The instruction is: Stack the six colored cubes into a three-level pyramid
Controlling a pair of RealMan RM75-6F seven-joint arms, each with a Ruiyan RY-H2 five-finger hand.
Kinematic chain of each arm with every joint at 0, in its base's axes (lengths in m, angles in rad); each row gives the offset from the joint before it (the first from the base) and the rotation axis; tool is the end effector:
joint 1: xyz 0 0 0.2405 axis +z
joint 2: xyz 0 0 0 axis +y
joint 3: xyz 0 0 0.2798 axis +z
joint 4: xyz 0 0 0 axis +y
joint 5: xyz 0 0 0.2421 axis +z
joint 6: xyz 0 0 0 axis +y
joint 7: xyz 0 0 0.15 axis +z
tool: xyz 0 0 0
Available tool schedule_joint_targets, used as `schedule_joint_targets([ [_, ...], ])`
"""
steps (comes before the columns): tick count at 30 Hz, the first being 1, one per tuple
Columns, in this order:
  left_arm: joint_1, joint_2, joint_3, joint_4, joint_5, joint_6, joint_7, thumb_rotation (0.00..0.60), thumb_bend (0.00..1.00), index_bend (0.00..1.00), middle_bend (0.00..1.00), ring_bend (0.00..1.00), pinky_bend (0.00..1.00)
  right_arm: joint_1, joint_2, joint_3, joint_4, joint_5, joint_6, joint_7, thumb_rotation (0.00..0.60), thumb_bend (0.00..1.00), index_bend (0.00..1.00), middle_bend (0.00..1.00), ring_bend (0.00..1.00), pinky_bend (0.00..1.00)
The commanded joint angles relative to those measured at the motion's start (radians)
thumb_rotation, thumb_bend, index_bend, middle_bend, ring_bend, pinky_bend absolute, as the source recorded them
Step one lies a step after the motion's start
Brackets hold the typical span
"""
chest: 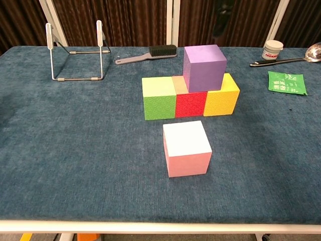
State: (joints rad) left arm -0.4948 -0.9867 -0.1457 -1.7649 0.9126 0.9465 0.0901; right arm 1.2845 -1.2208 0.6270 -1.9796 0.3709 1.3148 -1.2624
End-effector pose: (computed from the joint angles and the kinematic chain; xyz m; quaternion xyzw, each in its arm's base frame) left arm -0.2993 0.3255 0.1327 -0.5949 -0.5293 -0.2977 0.5265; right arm 0.0291 -0.3960 0.0754 0.7061 -0.4452 0.1860 0.5183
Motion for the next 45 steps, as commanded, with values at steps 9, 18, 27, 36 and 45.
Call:
schedule_joint_targets([
  [9,-0.165,-0.041,-0.072,-0.156,-0.181,0.040,0.235,0.600,0.21,0.14,0.48,0.14,0.21,-0.362,0.352,0.027,-0.132,-0.233,-0.267,0.349,0.600,0.02,0.00,0.21,0.00,0.00],
  [18,-0.363,-0.119,-0.141,-0.313,-0.504,0.215,0.500,0.600,0.21,0.14,0.50,0.17,0.21,-0.504,0.461,-0.033,-0.058,-0.408,-0.505,0.576,0.600,0.02,0.00,0.21,0.00,0.00],
  [27,-0.564,-0.262,-0.238,-0.319,-0.794,0.295,0.611,0.600,0.21,0.14,0.52,0.19,0.21,-0.589,0.558,-0.073,-0.037,-0.560,-0.594,0.783,0.600,0.02,0.00,0.21,0.00,0.00],
  [36,-0.700,-0.399,-0.283,-0.241,-0.903,0.375,0.675,0.600,0.21,0.14,0.52,0.19,0.22,-0.610,0.616,-0.114,-0.029,-0.657,-0.644,0.934,0.600,0.02,0.00,0.21,0.00,0.00],
  [45,-0.774,-0.479,-0.298,-0.160,-0.939,0.423,0.751,0.600,0.21,0.14,0.52,0.19,0.21,-0.601,0.633,-0.165,-0.017,-0.725,-0.663,1.034,0.600,0.02,0.00,0.20,0.00,0.00],
])
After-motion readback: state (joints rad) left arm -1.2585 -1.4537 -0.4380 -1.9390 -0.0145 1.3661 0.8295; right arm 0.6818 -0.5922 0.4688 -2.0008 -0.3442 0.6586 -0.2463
